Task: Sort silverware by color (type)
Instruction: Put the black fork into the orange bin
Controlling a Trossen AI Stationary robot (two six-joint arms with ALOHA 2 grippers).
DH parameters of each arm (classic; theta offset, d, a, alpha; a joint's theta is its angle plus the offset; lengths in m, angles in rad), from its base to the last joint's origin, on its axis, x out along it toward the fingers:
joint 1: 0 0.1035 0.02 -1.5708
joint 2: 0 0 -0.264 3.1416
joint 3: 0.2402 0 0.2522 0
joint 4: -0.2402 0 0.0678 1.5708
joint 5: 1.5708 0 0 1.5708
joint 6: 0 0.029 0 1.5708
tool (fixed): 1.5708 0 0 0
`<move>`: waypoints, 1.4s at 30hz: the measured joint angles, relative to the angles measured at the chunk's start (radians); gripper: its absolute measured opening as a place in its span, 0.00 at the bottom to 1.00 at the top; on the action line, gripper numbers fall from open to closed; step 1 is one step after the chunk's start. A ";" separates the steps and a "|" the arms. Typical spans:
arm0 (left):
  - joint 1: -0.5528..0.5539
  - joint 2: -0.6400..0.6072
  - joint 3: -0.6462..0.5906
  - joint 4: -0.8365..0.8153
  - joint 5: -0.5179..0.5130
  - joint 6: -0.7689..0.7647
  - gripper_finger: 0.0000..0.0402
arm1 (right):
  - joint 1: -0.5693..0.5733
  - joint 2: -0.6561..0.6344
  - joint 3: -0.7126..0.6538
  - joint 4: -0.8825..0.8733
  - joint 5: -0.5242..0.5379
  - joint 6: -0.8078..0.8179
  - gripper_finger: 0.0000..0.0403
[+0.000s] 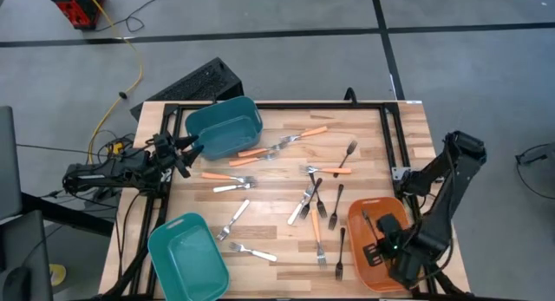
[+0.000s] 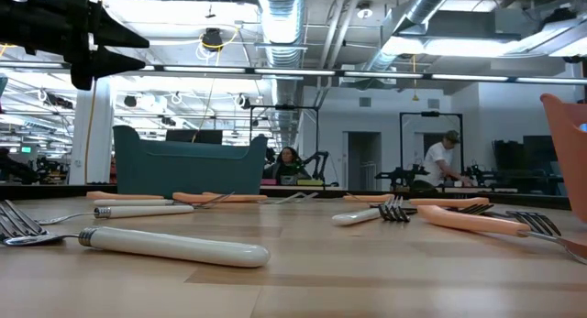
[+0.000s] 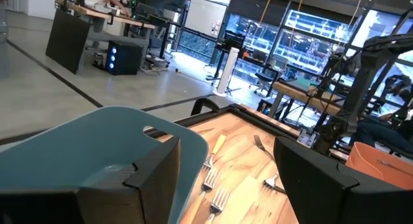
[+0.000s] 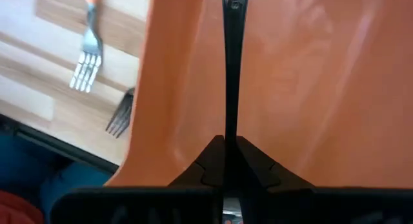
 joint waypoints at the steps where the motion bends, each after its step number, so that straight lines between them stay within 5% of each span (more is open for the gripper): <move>1: 0.000 0.000 0.000 0.000 0.000 0.000 0.58 | -0.003 0.016 0.000 -0.001 -0.016 0.004 0.11; 16: 0.000 0.000 0.000 -0.005 -0.011 0.005 0.58 | -0.049 0.058 -0.055 0.012 -0.108 0.004 0.11; 42: 0.000 0.000 0.000 -0.005 -0.013 -0.005 0.58 | -0.059 0.030 -0.283 0.339 -0.176 -0.017 0.13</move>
